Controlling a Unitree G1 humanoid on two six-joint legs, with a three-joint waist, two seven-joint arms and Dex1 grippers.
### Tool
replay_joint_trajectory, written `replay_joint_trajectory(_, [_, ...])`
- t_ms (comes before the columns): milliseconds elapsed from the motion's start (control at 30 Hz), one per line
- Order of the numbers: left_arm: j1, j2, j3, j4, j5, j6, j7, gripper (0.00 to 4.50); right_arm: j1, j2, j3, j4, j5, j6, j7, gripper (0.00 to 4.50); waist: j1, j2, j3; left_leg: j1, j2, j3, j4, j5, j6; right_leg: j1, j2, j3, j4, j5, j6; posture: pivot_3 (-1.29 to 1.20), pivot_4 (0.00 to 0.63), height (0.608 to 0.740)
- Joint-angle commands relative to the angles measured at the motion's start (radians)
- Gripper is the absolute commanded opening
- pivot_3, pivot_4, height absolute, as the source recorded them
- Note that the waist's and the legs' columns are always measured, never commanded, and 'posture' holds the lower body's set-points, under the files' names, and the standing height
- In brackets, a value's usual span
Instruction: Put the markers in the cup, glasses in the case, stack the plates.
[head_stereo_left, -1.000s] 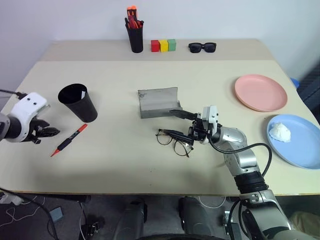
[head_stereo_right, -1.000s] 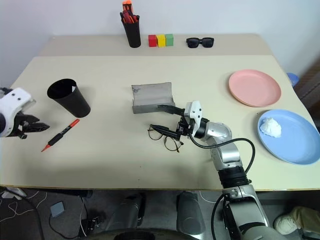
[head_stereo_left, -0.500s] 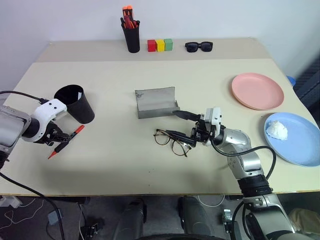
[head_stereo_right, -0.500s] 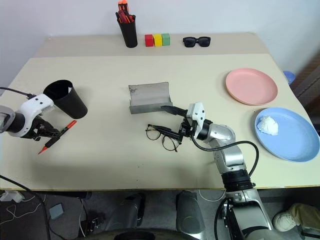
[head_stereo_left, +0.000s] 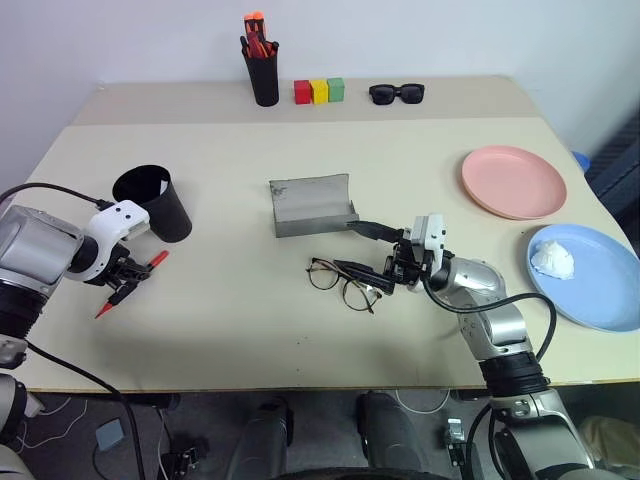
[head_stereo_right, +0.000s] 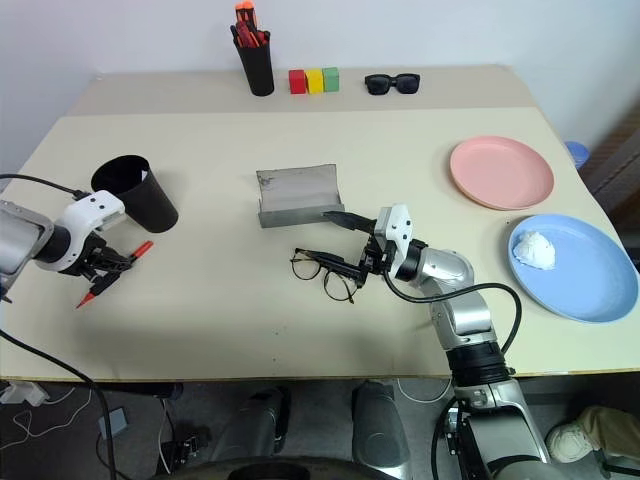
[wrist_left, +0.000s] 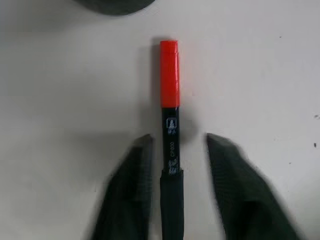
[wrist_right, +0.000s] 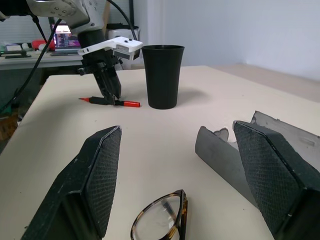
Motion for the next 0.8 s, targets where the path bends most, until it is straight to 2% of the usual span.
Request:
replay_joint_trajectory(33, [0.035,0.017,-0.002,-0.037,0.002,0.029,-0.012,0.06,0.000,-0.010,-0.024,-0.047,0.022,-0.001,-0.005,3.65,0.000,0.001,-0.001,0.000,0.000,0.000,0.000,0.000,0.000,0.000,0.000,0.000,0.000,0.000,0.000,0.00,0.150,0.740])
replay_joint_trajectory(400, [0.185,0.065,0.149,-0.268,-0.077,0.088,0.023,0.06,-0.020,-0.006,-0.025,-0.017,0.018,-0.012,-0.003,3.65,-0.001,0.000,0.000,0.000,0.000,0.000,0.000,0.000,0.000,0.000,0.000,0.000,0.000,0.000,0.000,0.00,0.150,0.740])
replay_joint_trajectory(567, [0.219,0.060,0.192,-0.269,-0.068,0.053,0.086,0.06,-0.033,0.002,-0.020,0.005,0.012,-0.023,0.004,3.65,0.000,0.000,0.000,0.000,0.000,0.000,0.000,0.000,0.000,0.000,0.000,0.000,0.000,0.000,0.000,0.00,0.150,0.740])
replay_joint_trajectory(667, [0.223,0.072,0.200,-0.251,-0.058,0.018,0.104,0.87,-0.037,0.003,-0.020,0.013,0.011,-0.028,0.008,3.65,0.000,0.000,0.000,0.000,0.000,0.000,0.000,0.000,0.000,0.000,0.000,0.000,0.000,0.000,0.000,0.00,0.150,0.740])
replay_joint_trajectory(800, [0.196,0.065,0.184,-0.215,-0.054,0.007,0.110,2.93,-0.042,0.006,-0.020,0.020,0.009,-0.033,0.010,3.65,0.000,0.000,0.000,0.000,0.000,0.000,0.000,0.000,0.000,0.000,0.000,0.000,0.000,0.000,0.000,0.00,0.150,0.740])
